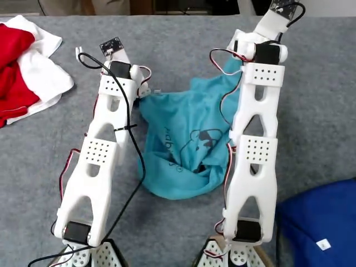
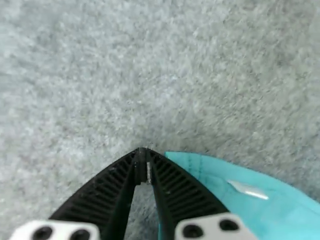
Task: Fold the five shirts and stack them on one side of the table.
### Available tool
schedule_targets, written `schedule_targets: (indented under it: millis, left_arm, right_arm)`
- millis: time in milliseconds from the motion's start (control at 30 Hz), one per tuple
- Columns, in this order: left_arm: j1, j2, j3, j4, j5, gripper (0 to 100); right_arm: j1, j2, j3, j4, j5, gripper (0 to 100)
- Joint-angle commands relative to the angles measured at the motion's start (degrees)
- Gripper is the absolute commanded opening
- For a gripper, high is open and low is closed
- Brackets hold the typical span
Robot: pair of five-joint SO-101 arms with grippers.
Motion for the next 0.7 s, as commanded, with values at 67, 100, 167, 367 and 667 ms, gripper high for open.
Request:
schedule_targets:
  millis: [67,100,167,367,667]
  left_arm:
    - [-0.1,-6.1,-2.5,3.9,0.5,18]
    - [0.0,-6.9,-2.5,4.7,0.6,24]
    - [0.0,-8.3,-2.1,5.5,1.1,29]
    - [0.4,-10.0,-2.5,5.5,2.5,27]
    - [2.3,-9.5,-2.5,5.5,2.6,27]
  right_arm:
    - [1.2,-0.4,-2.4,-1.1,0.2,0.5]
    - [1.2,-0.4,-2.4,-1.1,0.2,0.5]
    - [1.1,-0.4,-2.4,-1.1,0.2,0.5]
    - [1.0,-0.3,-2.3,-1.1,0.2,0.5]
    - [1.0,-0.3,-2.2,-1.2,0.2,0.5]
